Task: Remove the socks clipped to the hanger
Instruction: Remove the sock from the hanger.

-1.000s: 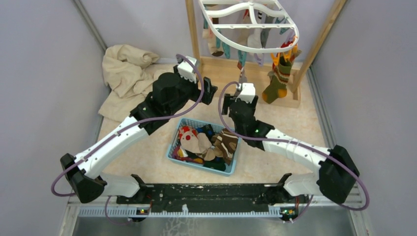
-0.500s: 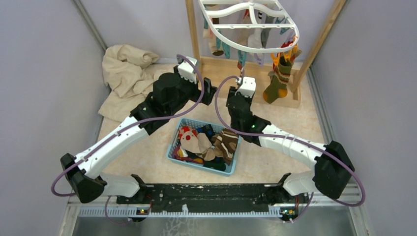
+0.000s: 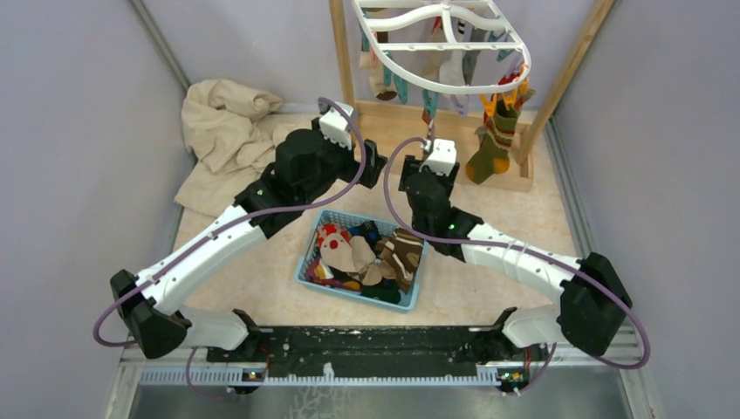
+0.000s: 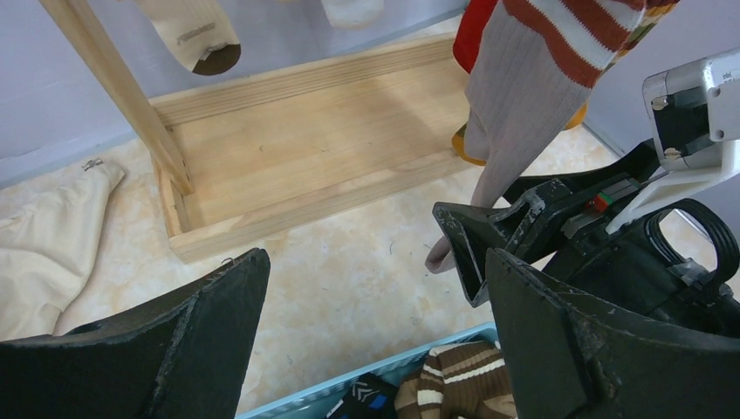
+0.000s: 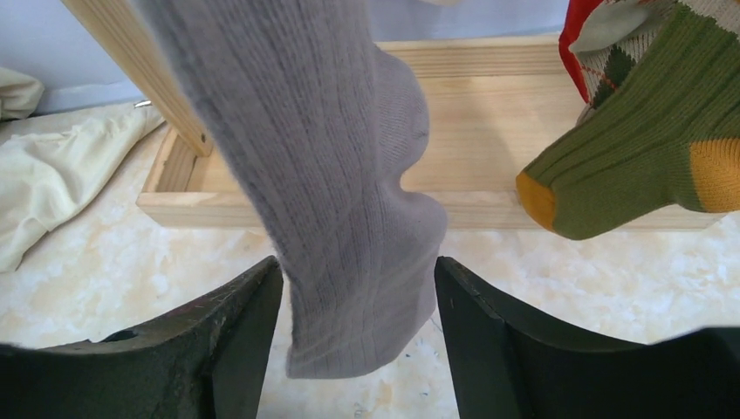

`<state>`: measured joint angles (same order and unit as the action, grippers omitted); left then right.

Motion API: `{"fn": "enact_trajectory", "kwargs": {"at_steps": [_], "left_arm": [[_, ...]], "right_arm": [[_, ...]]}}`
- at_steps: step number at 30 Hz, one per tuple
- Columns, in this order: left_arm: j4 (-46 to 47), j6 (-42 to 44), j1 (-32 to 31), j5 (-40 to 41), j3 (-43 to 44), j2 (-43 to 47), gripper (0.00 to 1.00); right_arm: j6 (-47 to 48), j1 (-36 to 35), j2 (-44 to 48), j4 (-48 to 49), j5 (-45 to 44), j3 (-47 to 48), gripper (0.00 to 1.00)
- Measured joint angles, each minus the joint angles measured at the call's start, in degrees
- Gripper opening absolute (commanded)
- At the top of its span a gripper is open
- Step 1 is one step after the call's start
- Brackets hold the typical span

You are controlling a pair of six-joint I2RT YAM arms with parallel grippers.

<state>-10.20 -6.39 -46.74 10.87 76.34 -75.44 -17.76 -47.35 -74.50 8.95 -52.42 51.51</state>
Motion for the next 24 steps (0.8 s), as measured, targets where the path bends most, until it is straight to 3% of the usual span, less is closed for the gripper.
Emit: {"fn": "enact_trajectory", "kwargs": {"at_steps": [15, 24], "left_arm": [[-0.2, 0.0, 0.0, -0.5, 0.0, -0.2, 0.99], [-0.5, -0.2, 0.0, -1.3, 1.1, -1.2, 0.99]], "right_arm": [[-2.2, 2.0, -2.2, -0.5, 2.2, -0.2, 0.54], [-3.1, 2.1, -2.2, -0.5, 2.6, -2.8, 0.18]]}}
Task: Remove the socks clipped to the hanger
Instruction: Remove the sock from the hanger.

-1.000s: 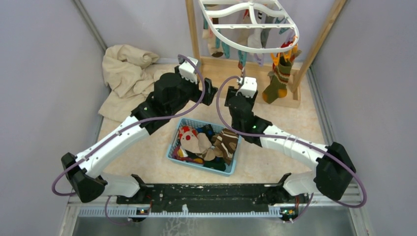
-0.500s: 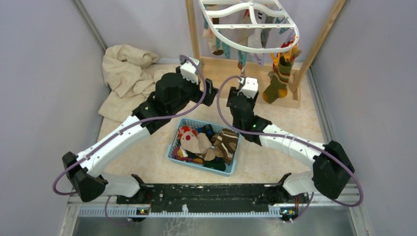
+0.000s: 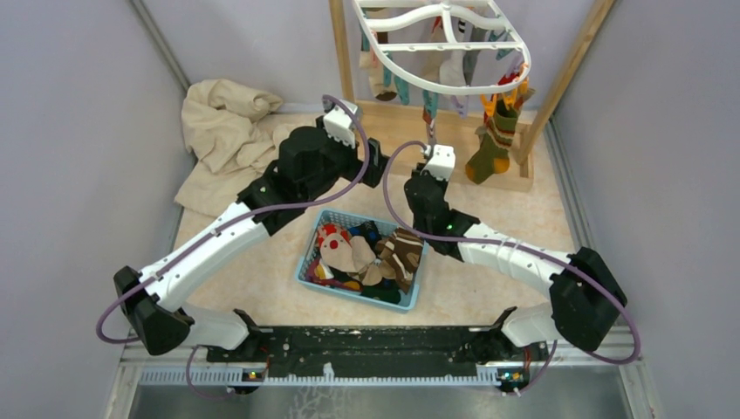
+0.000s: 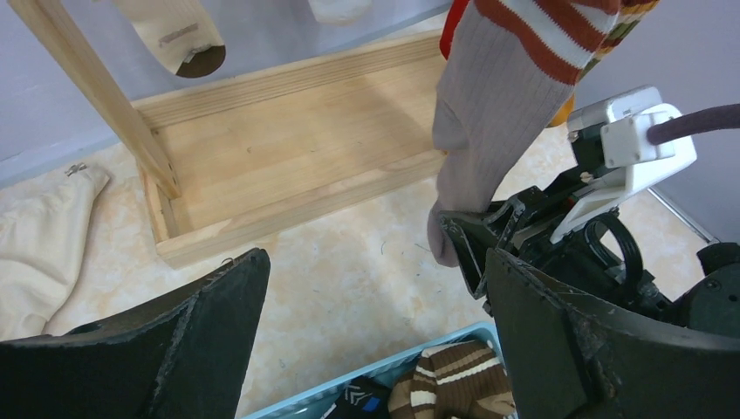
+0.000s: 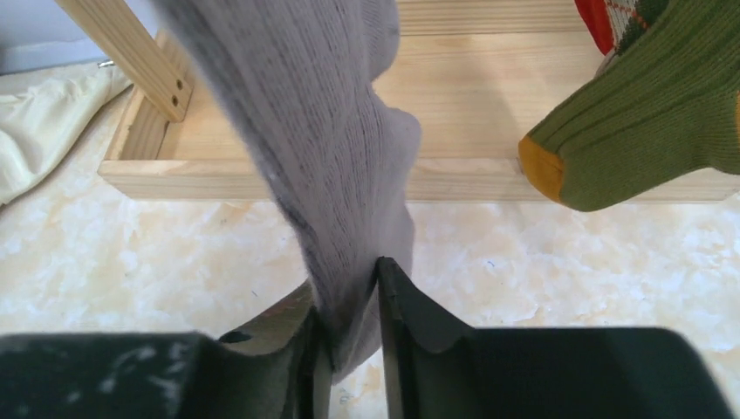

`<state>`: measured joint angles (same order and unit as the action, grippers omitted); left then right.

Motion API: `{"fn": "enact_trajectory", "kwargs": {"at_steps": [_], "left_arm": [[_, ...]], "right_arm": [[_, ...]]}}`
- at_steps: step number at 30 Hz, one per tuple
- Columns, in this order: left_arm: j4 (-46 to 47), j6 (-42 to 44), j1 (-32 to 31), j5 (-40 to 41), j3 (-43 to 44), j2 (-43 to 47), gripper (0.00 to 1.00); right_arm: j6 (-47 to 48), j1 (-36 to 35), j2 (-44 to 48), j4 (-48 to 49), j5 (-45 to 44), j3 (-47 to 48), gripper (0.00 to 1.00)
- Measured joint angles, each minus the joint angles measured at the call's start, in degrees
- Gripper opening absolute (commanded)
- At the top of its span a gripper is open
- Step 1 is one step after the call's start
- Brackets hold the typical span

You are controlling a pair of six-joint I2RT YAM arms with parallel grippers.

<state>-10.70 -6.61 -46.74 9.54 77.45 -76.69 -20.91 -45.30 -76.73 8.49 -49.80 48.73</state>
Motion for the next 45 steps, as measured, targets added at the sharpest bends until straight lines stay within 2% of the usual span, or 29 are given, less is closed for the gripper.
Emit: {"fn": "enact_trajectory", "kwargs": {"at_steps": [2, 5, 12, 20, 25, 45], "left_arm": [[-0.1, -0.2, 0.0, -0.4, 0.5, -0.3, 0.99], [-0.3, -0.7, 0.0, -1.2, 1.7, -0.8, 0.99], [-1.0, -2.2, 0.0, -3.6, 8.5, -3.9, 0.99], [-1.3, -2.8, 0.0, -6.0, 21.7, -12.4, 0.99], [-1.7, -3.1, 0.0, -7.3, 26.3, -16.8, 0.99], [-1.3, -8.6, 0.1, -12.6, 31.9, -20.0, 0.99]], "right_arm": [[0.3, 0.0, 0.0, 0.1, 0.0, -0.2, 0.07], [1.3, 0.0, 0.4, 0.5, 0.1, -0.9, 0.00], [4.9, 0.0, 0.8, 2.6, 1.0, -1.5, 0.00], [9.0, -0.3, 0.9, 4.5, 1.7, -1.5, 0.00], [11.1, -0.9, 0.9, 6.1, 1.4, -1.5, 0.00], [17.7, -3.8, -2.1, 9.6, -2.4, -1.5, 0.00]]}}
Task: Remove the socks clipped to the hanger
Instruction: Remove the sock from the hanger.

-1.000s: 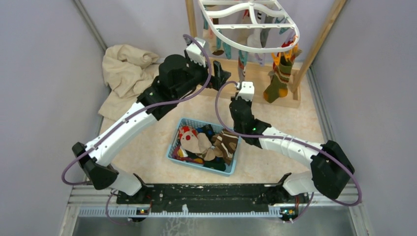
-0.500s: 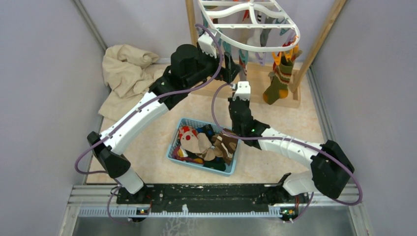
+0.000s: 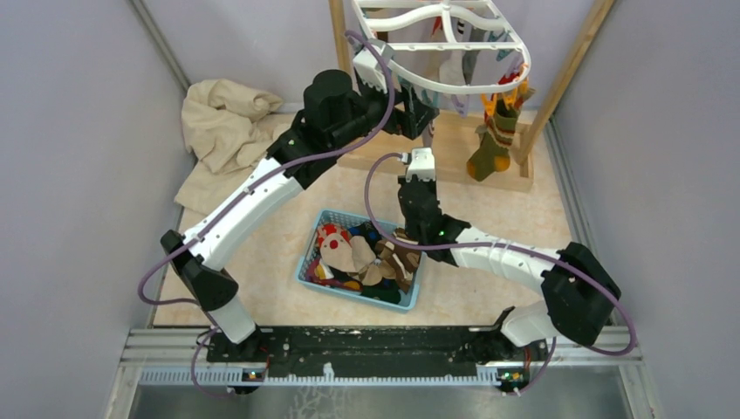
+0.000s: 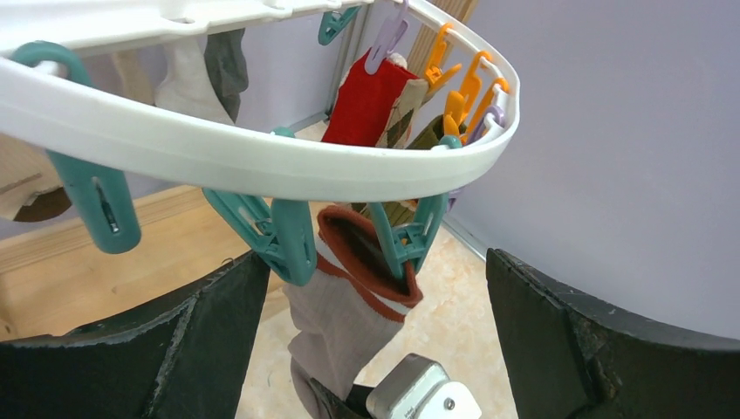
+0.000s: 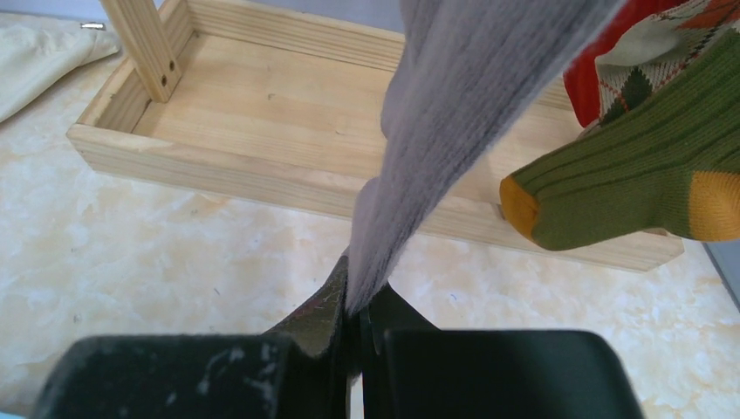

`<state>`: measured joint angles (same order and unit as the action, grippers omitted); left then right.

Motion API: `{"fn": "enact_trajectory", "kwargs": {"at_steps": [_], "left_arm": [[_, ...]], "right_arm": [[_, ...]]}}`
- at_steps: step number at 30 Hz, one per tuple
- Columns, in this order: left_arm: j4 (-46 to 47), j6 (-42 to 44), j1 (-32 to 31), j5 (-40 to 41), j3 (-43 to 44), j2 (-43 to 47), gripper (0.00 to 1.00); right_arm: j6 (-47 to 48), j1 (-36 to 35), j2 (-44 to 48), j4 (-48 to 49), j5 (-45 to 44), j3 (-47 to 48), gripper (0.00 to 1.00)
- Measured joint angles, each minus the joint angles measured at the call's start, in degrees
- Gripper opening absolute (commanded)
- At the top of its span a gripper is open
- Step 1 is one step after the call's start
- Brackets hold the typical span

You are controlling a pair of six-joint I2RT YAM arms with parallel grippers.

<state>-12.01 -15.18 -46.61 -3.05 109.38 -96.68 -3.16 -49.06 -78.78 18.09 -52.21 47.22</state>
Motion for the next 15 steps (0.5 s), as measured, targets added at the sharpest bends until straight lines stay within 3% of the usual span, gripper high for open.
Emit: {"fn": "enact_trajectory", "kwargs": {"at_steps": [15], "left_arm": [[0.2, -1.2, 0.0, 0.5, 1.8, -3.2, 0.98]], "right_arm": [[0.2, -0.1, -0.6, 0.4, -0.5, 0.0, 0.00]]}}
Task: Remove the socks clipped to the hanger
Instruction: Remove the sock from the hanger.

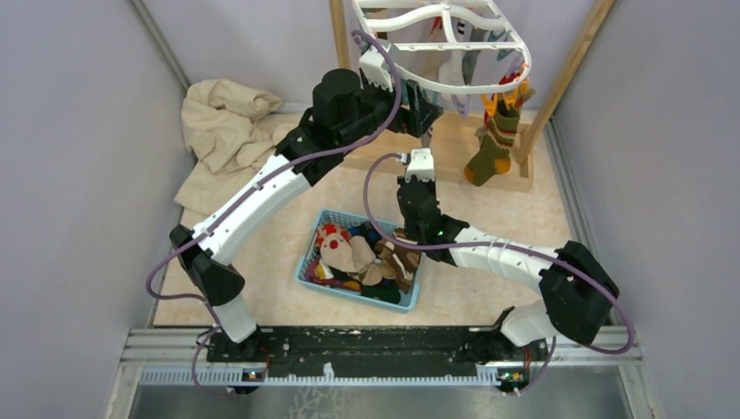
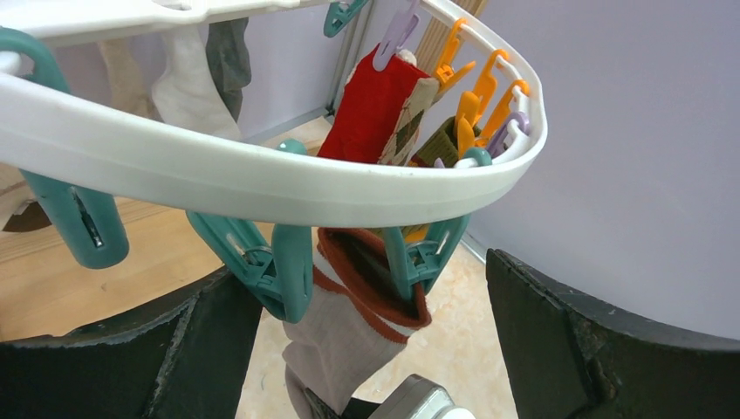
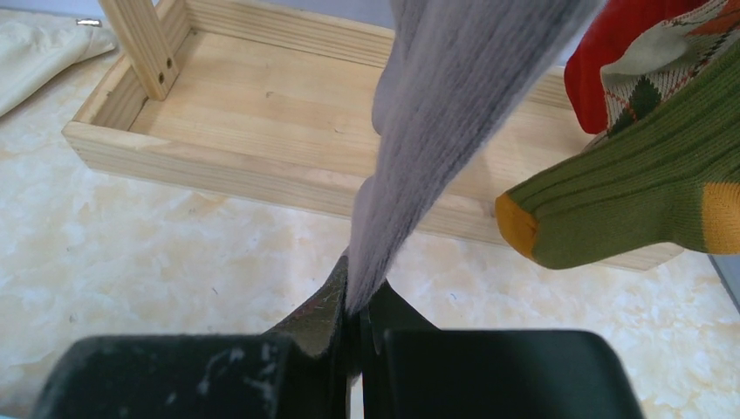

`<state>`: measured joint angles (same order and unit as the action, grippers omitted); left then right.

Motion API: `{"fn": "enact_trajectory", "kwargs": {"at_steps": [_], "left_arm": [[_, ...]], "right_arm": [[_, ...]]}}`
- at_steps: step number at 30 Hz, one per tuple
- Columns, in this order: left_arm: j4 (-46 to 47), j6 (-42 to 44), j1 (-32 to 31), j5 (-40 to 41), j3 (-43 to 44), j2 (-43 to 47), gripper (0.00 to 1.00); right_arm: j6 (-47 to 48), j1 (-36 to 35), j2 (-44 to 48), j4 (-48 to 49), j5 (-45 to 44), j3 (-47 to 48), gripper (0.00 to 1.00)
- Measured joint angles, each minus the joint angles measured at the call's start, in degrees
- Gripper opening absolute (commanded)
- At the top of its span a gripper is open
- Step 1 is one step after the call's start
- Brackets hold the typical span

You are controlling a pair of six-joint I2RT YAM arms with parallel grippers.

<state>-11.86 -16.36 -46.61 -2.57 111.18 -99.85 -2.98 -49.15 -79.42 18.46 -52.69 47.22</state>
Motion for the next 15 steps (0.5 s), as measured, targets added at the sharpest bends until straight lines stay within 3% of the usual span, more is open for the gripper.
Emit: {"fn": "enact_trajectory", "kwargs": {"at_steps": [15], "left_arm": [[0.3, -3.6, 0.0, -3.8, 1.5, -0.9, 0.92]], "right_arm": [[0.0, 0.0, 0.0, 0.0, 0.0, 0.0, 0.00]]}}
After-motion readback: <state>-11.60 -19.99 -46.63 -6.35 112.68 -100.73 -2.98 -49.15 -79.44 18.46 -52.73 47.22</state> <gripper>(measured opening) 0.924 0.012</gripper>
